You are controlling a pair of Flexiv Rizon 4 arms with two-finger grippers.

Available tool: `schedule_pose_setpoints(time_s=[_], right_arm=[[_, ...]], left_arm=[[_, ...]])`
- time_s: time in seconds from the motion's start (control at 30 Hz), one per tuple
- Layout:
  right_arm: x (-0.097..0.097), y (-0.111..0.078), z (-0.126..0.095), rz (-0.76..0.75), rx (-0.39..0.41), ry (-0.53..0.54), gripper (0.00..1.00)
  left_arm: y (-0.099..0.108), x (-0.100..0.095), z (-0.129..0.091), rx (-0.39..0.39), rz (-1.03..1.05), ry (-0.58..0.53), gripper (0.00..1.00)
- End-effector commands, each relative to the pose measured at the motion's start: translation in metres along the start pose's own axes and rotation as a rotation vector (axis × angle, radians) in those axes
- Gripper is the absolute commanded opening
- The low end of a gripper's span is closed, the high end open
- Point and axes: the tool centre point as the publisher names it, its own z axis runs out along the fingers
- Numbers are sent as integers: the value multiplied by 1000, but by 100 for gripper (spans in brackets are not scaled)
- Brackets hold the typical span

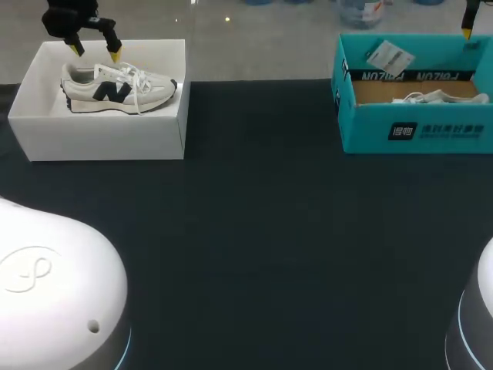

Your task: Take the shoe out of the shoebox, open the shoe tongue, remove and reinsert the insole, then place the shoe into the shoebox

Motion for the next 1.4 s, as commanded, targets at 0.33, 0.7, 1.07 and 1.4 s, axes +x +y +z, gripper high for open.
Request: schedule_pose_setpoints(time_s=[0.33, 0.7, 1.07, 1.4], right_arm=[[0, -1, 0, 0, -2, 2, 100], [0, -1, 0, 0, -2, 2, 100], [0, -1, 0, 0, -2, 2, 100], [0, -1, 0, 0, -2, 2, 100]], left_arm=[[29, 72, 21, -48, -186, 194, 100], [33, 123, 47, -3, -207, 215, 100], [44, 144, 72, 24, -185, 195, 83], [48, 154, 82, 39, -181, 146, 51]])
